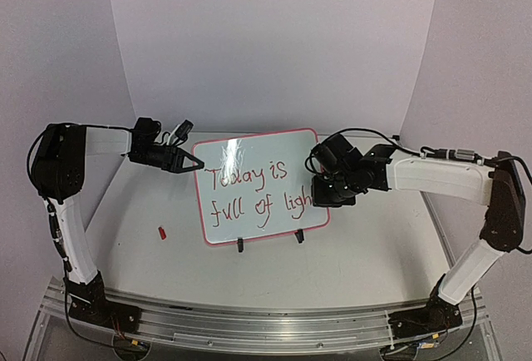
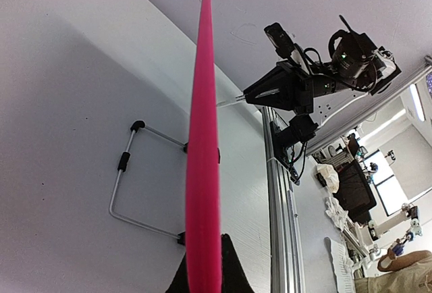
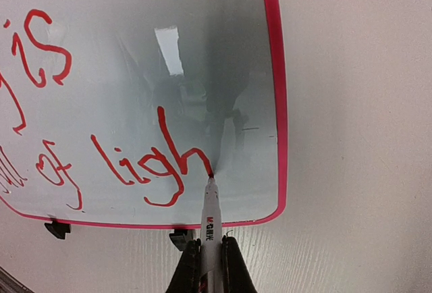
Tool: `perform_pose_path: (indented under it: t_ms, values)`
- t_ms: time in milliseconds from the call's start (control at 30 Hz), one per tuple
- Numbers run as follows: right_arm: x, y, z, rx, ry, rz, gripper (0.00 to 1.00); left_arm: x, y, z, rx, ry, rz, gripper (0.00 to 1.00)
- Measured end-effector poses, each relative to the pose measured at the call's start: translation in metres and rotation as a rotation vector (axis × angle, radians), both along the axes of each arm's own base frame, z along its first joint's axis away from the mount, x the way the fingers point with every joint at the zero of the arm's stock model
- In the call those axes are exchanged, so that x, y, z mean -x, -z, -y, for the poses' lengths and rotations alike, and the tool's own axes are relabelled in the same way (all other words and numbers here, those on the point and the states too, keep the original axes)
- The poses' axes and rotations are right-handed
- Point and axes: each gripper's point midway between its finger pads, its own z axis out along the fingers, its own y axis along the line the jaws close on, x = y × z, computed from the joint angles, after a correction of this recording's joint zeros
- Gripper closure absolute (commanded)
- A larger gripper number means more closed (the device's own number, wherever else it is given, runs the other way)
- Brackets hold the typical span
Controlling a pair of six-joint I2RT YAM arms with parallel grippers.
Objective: Write a sentence on the whiteboard
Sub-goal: Write on the whiteboard with the whiteboard.
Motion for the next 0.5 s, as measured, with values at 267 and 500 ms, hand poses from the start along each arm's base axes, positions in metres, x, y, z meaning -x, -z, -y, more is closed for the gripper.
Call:
perform_pose_path:
  t_ms: [267, 500]
  values:
    - [0.0, -0.007, -0.002, -0.001, -0.02, 0.002, 1.0, 0.0, 0.0, 0.0, -0.001, -0.001, 0.003, 1.0]
    - [0.004, -0.051, -0.004, -0.068, -0.048, 0.079, 1.0, -0.001, 0.001, 0.0, -0.005, -0.002, 0.006, 1.0]
